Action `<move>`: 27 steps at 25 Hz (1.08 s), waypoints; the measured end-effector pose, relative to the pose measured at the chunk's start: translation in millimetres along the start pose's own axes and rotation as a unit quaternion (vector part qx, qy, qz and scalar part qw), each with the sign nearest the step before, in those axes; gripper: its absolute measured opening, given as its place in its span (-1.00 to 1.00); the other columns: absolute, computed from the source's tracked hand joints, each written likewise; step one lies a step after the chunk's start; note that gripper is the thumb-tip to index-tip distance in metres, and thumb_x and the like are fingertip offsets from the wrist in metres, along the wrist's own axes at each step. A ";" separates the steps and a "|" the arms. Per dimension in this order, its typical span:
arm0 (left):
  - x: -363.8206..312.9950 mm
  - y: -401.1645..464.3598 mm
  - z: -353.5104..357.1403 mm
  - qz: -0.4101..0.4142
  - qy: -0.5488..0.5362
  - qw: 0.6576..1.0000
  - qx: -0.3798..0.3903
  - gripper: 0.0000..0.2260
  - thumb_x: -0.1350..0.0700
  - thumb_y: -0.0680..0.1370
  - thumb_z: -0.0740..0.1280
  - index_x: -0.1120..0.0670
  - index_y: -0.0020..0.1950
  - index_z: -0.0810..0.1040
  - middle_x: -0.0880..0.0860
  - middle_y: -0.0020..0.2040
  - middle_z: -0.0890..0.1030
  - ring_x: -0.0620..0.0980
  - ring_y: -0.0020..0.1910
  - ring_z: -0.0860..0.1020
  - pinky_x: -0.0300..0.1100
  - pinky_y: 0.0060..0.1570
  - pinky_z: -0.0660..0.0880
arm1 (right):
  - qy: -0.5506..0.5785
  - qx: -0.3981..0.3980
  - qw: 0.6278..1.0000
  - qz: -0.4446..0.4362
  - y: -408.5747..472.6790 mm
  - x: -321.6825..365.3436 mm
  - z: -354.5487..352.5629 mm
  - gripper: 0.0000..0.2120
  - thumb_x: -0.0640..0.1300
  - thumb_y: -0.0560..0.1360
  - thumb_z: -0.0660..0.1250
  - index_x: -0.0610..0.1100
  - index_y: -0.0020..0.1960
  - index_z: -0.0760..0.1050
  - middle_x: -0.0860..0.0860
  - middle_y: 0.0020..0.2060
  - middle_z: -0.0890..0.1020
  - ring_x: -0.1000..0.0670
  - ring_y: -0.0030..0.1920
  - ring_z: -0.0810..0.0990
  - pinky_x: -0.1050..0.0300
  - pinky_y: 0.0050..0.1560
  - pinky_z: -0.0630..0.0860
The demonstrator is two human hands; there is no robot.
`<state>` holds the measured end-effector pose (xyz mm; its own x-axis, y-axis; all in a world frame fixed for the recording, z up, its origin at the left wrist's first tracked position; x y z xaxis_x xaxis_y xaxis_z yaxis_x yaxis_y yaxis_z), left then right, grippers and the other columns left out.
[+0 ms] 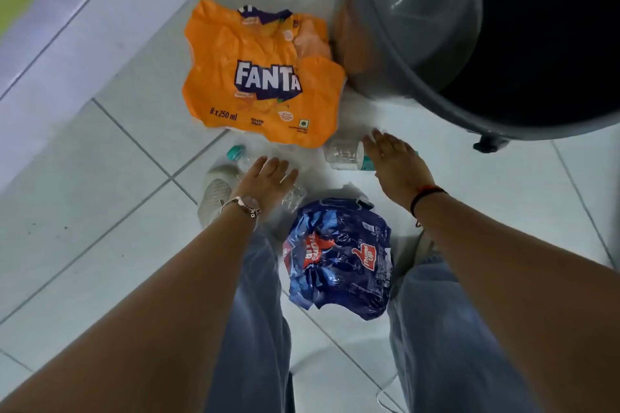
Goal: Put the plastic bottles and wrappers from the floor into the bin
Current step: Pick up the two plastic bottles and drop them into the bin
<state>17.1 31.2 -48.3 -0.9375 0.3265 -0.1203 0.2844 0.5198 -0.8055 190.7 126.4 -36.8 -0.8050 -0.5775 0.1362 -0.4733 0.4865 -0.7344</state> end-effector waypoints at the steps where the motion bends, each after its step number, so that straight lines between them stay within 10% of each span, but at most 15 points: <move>1: 1.7 3.7 1.9 -0.002 0.013 1.000 0.006 -0.52 0.18 0.61 0.09 0.12 0.50 0.01 0.17 0.49 0.15 0.15 0.46 0.10 0.03 0.47 -0.02 | -0.014 0.006 1.000 0.007 5.1 -1.9 3.2 -0.35 -0.31 0.52 0.24 -0.20 0.50 -0.01 -0.20 0.51 0.10 -0.20 0.47 0.14 -0.07 0.47 0.14; 19: 1.0 -96.6 -88.2 -0.086 -0.105 0.985 -0.106 -0.42 0.00 0.49 0.33 0.09 0.45 0.22 0.20 0.31 0.43 0.22 0.32 0.36 0.17 0.44 -0.01 | 0.073 -0.024 0.994 0.081 -98.1 23.6 -51.5 -0.40 -0.14 0.53 0.27 -0.28 0.45 0.07 -0.26 0.33 0.35 -0.25 0.29 0.38 -0.15 0.37 0.31; 27: 36.2 -186.4 -220.9 -0.213 -0.144 0.947 -0.191 -0.39 -0.12 0.49 0.29 0.02 0.47 0.16 0.17 0.32 0.39 0.23 0.21 0.46 0.30 0.35 0.05 | 0.193 -0.143 0.965 0.104 -192.7 56.9 -158.3 -0.35 0.00 0.42 0.41 -0.29 0.36 0.28 -0.23 0.07 0.56 -0.16 0.00 0.58 0.01 -0.11 0.62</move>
<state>-25.6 120.6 225.6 -0.9836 -0.1776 -0.0300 -0.1314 0.8214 -0.5549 179.5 103.6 217.8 -0.9403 -0.1881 0.2835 -0.3225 0.7585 -0.5663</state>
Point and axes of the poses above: each hand's wrist, its own y-axis towards the middle knuckle, its own z-axis out of the palm, x = y × z, the point moved 6 cm from there along y, towards the middle knuckle
